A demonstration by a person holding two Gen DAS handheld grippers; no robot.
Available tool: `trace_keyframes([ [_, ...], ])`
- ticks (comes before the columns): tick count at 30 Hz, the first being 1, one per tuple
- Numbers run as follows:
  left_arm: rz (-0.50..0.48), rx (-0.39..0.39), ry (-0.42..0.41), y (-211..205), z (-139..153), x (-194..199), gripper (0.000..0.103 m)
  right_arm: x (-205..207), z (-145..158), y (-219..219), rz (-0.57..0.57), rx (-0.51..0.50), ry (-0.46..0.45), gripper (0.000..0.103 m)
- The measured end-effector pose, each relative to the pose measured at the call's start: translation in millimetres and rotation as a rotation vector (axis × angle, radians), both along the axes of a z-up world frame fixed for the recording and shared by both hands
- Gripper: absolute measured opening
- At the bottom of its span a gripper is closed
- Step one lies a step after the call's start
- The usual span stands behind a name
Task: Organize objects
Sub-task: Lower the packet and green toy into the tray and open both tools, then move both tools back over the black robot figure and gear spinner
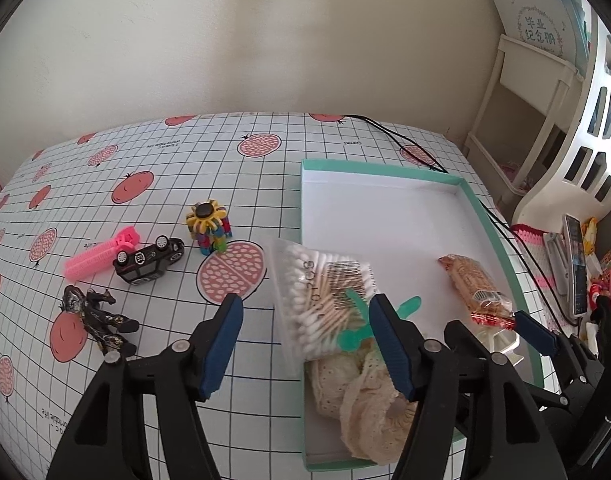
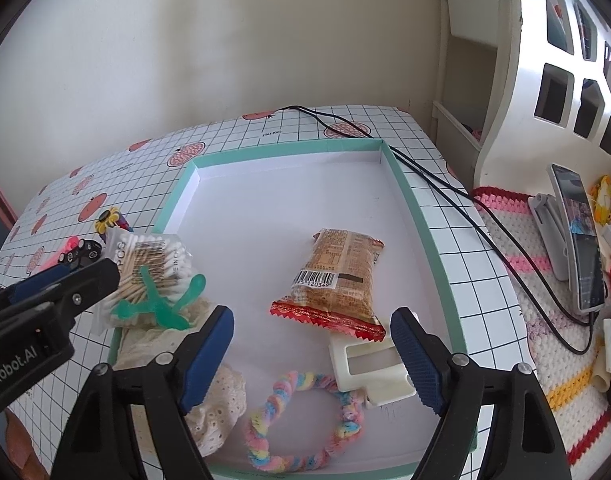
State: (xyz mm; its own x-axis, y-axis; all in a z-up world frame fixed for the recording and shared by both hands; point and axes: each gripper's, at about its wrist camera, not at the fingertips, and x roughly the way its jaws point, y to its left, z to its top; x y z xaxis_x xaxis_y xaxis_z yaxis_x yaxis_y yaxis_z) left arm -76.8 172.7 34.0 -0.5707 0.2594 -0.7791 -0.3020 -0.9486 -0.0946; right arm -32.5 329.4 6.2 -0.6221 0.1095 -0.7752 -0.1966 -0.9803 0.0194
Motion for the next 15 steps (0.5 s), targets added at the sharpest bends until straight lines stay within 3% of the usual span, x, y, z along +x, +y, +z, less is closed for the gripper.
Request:
trace_keyframes([
  [6, 0.017, -0.004, -0.005, -5, -2, -4, 0.078, -1, 0, -5, 0.005, 0.006, -0.002, 0.084],
  [10, 0.03, -0.008, -0.017, -11, -3, -6, 0.081, -1, 0, -10, 0.017, 0.021, 0.001, 0.102],
  [15, 0.048, -0.019, -0.012, -20, -4, -10, 0.084, -1, 1, -14, 0.024, 0.031, 0.004, 0.102],
])
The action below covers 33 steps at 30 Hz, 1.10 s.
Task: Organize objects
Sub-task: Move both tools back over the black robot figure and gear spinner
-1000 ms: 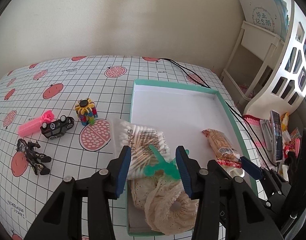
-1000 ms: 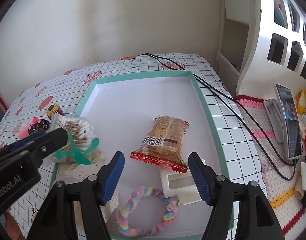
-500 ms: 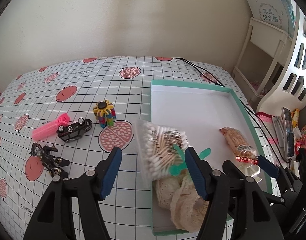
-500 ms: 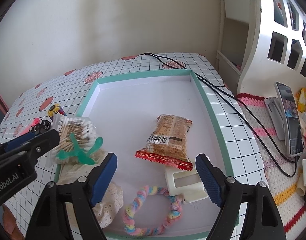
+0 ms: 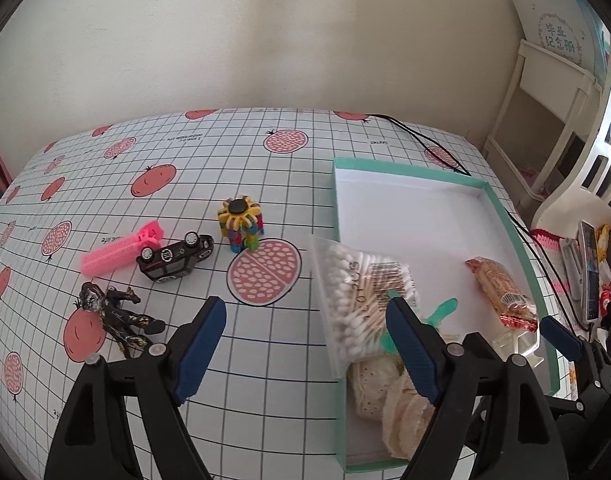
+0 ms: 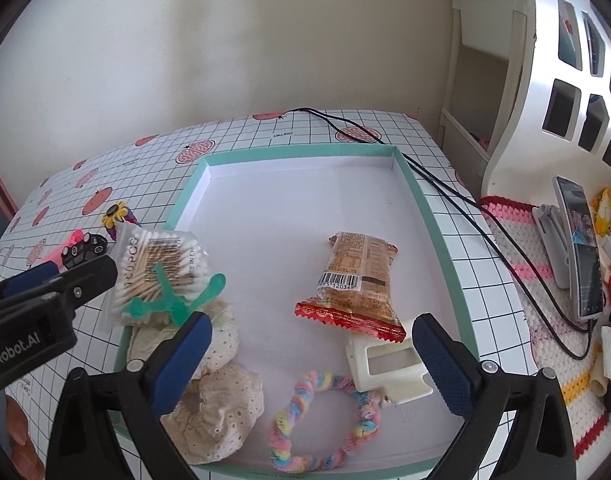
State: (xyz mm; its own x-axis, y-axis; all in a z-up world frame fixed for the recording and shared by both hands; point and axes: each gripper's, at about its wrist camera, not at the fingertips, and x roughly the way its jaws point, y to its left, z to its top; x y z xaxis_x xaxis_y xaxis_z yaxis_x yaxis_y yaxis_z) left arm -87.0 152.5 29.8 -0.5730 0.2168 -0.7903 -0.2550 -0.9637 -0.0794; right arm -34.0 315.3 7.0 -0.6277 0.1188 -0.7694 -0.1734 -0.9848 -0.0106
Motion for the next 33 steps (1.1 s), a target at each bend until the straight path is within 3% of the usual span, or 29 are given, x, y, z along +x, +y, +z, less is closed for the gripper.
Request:
trace_keyframes([
  [13, 0.121, 0.027, -0.042, -57, -5, -27, 0.084, -7, 17, -22, 0.028, 0.017, 0.049, 0.102],
  [24, 0.376, 0.054, -0.098, -159, -20, -46, 0.084, -14, 24, -90, 0.154, 0.057, 0.059, 0.102],
  [33, 0.445, 0.056, -0.129, -206, -33, -52, 0.084, -22, 29, -143, 0.226, 0.001, 0.074, 0.102],
])
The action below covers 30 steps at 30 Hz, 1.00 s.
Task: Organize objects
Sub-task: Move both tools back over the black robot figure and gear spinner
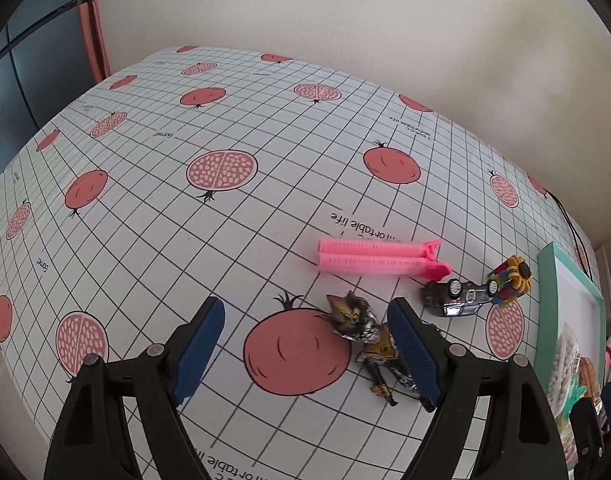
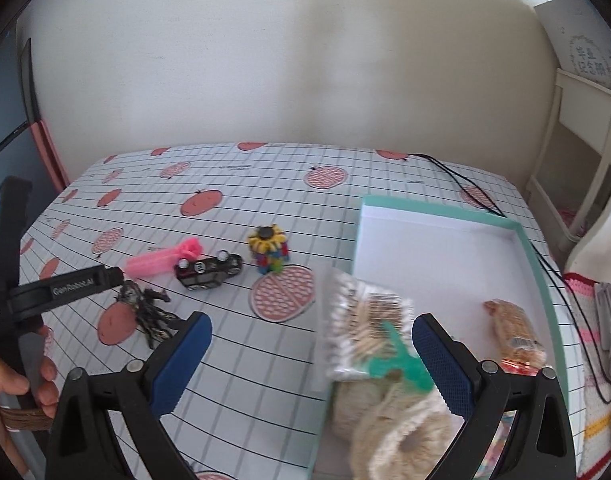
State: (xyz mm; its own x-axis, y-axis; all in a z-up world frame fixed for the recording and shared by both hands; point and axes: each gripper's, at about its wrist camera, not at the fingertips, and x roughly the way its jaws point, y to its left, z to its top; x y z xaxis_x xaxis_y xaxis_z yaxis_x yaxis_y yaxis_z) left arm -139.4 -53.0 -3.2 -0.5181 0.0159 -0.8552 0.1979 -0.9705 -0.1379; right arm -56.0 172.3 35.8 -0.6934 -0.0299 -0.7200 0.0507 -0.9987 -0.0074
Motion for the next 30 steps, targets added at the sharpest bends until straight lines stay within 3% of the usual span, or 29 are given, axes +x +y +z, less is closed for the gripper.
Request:
trace_keyframes([
  [12, -0.134, 0.035, -0.052, 29, -14, -2, 0.084, -40, 3, 9, -0.071, -0.097, -0.047, 0.102],
  [19, -0.146, 0.055, -0.076, 39, -24, -6, 0.084, -70, 10, -1, -0.042, -0.047, -0.064, 0.102],
  [26, -0.154, 0.104, -0.086, 40, -29, -9, 0.084, -99, 1, -25, 0.02, -0.007, -0.103, 0.102],
  [30, -0.173, 0.104, -0.073, 45, -29, -10, 0.084, -116, -9, -35, 0.039, 0.028, -0.133, 0.096],
])
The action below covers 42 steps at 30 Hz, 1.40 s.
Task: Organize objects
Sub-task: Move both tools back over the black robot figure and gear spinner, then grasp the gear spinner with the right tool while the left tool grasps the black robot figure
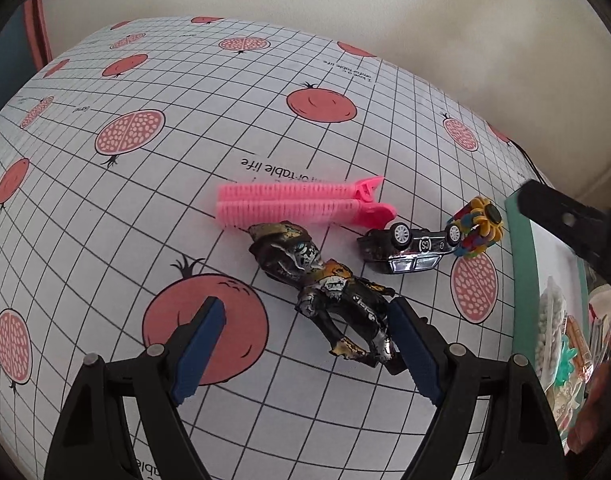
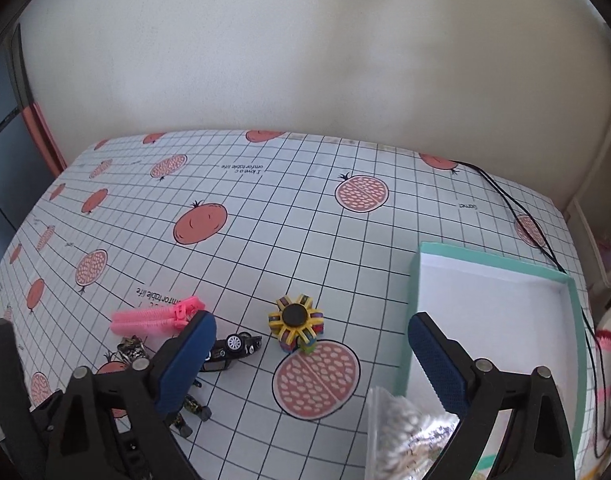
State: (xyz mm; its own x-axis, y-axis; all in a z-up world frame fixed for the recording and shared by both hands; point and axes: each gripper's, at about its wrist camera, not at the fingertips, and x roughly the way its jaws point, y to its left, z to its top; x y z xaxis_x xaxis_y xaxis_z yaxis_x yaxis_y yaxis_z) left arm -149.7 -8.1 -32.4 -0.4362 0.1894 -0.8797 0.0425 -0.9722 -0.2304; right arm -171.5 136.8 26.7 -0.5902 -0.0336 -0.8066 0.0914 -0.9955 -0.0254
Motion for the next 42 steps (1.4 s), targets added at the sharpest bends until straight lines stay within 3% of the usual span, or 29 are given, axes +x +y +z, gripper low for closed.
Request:
trace_keyframes([
  [14, 0.007, 0.024, 0.015, 5, 0, -1, 0.081, -32, -32, -1, -0.011, 0.029, -0.091, 0.077],
  [19, -0.006, 0.044, 0.02, 7, 0, -1, 0.07, -35, -38, -3, -0.01, 0.028, -0.111, 0.053],
  [23, -0.025, 0.063, 0.029, 10, 2, -1, 0.059, -34, -38, -6, -0.001, 0.012, -0.119, 0.041],
  [25, -0.037, 0.074, 0.033, 11, 4, 1, 0.049, -32, -38, -7, 0.007, 0.01, -0.123, 0.041],
  [32, -0.031, 0.095, 0.031, 9, 4, 4, 0.048, -22, -33, -2, 0.01, -0.012, -0.122, 0.041],
  [42, -0.008, 0.04, 0.04, 5, 10, 12, 0.045, 11, -9, 14, -0.003, -0.055, -0.073, 0.041],
])
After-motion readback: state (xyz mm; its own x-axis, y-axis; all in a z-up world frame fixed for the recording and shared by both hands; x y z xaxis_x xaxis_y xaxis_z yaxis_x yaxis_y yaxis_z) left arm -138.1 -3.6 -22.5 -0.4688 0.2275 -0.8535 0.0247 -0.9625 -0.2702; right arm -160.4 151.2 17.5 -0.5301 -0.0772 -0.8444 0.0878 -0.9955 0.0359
